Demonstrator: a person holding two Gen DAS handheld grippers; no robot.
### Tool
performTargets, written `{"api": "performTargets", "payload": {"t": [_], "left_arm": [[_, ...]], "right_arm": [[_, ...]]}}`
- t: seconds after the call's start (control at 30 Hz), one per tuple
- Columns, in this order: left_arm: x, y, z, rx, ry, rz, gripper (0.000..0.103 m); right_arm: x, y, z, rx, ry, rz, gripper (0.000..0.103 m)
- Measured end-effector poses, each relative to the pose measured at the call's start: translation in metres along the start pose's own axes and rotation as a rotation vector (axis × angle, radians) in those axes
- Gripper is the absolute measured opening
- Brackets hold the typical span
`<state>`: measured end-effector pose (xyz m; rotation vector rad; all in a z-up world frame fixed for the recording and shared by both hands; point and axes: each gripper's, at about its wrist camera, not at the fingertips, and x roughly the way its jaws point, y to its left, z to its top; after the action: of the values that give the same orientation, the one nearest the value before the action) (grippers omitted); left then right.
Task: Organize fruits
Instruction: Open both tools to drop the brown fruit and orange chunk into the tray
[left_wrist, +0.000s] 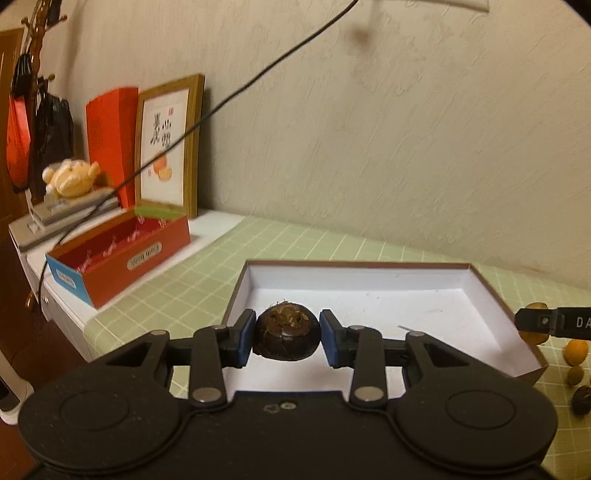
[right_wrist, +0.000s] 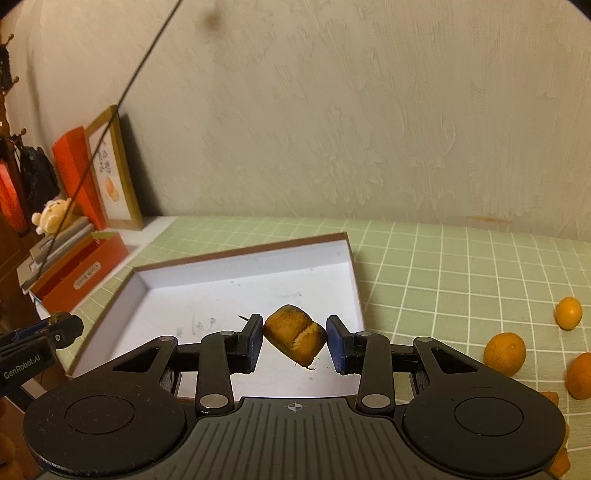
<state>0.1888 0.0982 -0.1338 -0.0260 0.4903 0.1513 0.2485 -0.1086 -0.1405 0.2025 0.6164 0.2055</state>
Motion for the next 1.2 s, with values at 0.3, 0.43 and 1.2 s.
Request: {"api": "performTargets", "payload": {"t": [0.3, 0.43, 1.2], "left_arm": [[0.025, 0.005, -0.004, -0.012, 0.057, 0.040, 0.029], [0.027, 0.006, -0.003, -0.021, 0.062, 0.068, 0.048], [-0.067, 0.002, 0.025, -0.007, -0.142, 0.043, 0.089]], "right_arm": [[0.028, -0.010, -0.001, 0.010, 0.039, -0.052, 0.038], [0.029, -0.012, 0.001, 0.031, 0.015, -0.059, 0.067], [-0.086, -0.028, 0.018, 0.074, -0.343, -0.018, 0.103]]}}
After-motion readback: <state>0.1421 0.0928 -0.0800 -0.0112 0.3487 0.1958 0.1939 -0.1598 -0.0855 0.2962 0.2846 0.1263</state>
